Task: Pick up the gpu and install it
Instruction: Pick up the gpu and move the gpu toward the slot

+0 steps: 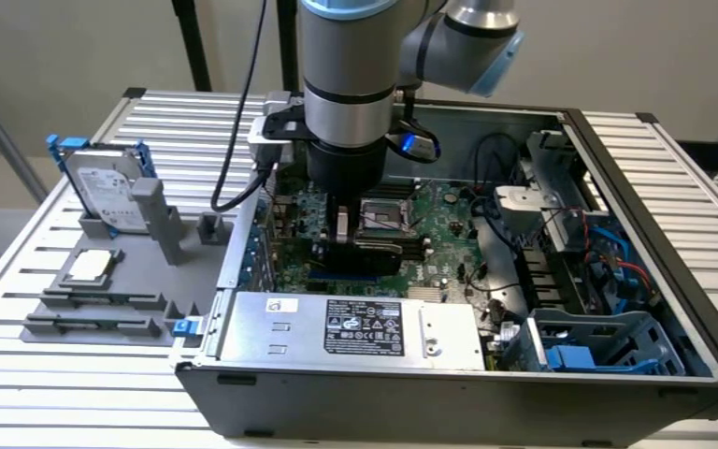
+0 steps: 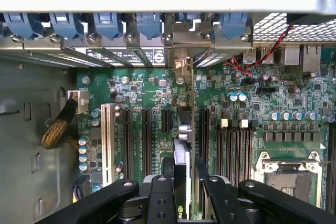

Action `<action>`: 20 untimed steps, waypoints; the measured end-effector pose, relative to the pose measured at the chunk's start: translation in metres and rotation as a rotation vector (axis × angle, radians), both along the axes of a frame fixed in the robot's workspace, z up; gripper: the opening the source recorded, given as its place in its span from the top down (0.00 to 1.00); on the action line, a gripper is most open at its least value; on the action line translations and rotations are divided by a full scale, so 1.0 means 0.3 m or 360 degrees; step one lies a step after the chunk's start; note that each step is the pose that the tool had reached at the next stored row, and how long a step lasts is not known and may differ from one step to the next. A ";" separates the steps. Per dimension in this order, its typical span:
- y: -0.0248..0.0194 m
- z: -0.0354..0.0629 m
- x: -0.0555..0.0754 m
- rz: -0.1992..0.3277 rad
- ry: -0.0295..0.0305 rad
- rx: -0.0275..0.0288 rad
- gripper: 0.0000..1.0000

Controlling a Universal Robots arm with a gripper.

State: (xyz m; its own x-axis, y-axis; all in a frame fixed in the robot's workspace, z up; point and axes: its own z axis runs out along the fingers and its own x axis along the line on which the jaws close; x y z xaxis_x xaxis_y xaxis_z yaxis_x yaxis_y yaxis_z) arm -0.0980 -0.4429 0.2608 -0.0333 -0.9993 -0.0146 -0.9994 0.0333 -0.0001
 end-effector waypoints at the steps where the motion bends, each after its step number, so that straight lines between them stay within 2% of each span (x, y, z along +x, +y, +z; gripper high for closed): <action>1: 0.000 0.000 0.000 -0.0001 0.00000 0.00000 0.74; 8: 0.000 -0.008 0.000 -0.0006 0.00011 0.00002 0.74; 20: -0.003 -0.027 0.000 -0.0015 0.00146 0.00008 0.74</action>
